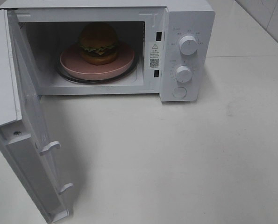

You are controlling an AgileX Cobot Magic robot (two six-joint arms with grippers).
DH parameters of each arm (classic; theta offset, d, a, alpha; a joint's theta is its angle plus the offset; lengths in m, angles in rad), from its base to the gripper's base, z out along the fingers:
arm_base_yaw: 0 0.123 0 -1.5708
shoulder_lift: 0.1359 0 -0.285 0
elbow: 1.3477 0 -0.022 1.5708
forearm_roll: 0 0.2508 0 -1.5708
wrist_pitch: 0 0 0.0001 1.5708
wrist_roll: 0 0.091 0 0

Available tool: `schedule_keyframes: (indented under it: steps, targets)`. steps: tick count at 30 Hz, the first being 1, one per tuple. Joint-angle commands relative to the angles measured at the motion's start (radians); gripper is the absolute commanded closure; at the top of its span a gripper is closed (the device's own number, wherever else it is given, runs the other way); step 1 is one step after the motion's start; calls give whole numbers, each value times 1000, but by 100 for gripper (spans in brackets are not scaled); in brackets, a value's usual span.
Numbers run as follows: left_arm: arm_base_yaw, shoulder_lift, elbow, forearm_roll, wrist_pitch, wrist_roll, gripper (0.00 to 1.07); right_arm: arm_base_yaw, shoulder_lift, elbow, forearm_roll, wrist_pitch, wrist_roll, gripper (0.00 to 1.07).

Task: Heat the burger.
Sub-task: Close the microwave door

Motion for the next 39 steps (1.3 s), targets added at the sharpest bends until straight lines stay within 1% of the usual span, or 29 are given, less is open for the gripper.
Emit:
schedule_keyframes:
  steps: [1, 39]
  targets:
    - [5, -16, 0, -5, 1, -5, 7, -3, -28, 4, 2, -10, -7, 36]
    - [5, -16, 0, -5, 1, -6, 7, -3, -28, 4, 2, -10, -7, 36]
